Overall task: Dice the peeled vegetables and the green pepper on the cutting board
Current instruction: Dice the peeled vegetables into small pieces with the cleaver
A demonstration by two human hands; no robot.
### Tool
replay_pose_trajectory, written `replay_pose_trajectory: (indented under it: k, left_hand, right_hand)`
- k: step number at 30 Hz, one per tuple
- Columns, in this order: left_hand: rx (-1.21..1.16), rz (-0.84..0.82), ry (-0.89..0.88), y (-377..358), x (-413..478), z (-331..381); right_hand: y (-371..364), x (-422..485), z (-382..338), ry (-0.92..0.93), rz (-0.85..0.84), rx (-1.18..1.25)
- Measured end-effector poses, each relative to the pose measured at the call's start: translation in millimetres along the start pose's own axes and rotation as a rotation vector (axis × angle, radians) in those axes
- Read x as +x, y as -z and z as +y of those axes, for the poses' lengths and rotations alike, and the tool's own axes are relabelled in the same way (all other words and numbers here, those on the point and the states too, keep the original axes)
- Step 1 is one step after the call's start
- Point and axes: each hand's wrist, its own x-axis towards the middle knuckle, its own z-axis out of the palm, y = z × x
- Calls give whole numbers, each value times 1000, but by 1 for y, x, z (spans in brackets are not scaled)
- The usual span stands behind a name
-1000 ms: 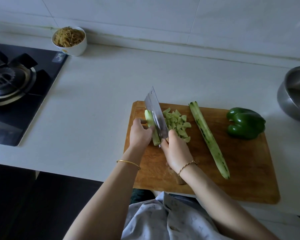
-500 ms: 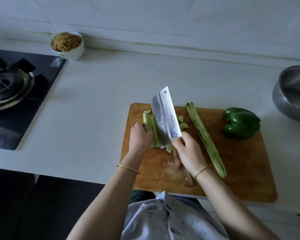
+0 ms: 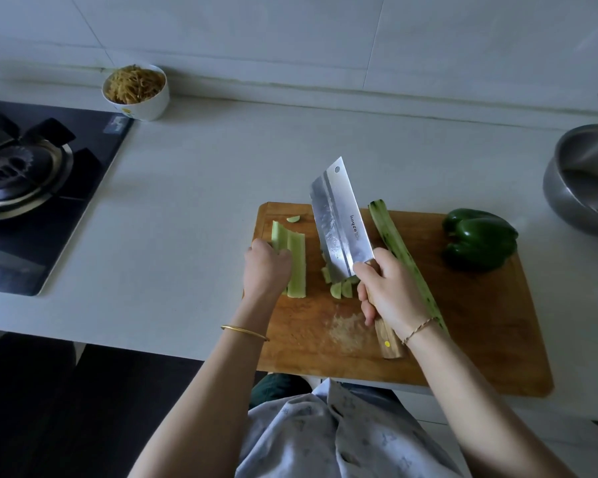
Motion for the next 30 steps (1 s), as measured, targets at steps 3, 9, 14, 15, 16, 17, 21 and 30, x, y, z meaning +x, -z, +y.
replay_pose_trajectory:
  k: [3,9,14,15,16,17,21,30]
  left_hand:
    - [8,-27,53,3,0,2]
    - [42,-37,-55,0,-4,-4]
    - [38,12,-63,6,-4,-4]
    - [40,24,-69,9,-4,-4]
    - [41,37,-80,11,-4,-5]
    - [42,50,-90,13,-3,-6]
    - [75,124,-154,19,-1,-9]
    - [648,299,-601,-5,-16,-13]
  right_hand:
    - [-1,0,0,-8,-24,-28]
    - [-3,1,-2,18,-83,-161]
    - [-10,3,-6,24,-123,-219]
    - [-13,3,-7,31,-134,-240]
    - [-16,4,-8,35,-142,-258]
    - [-19,5,-9,32,-147,-263]
    - [-29,5,-9,-20,-136,-196]
    - [-22,-15,2,-161,-33,6]
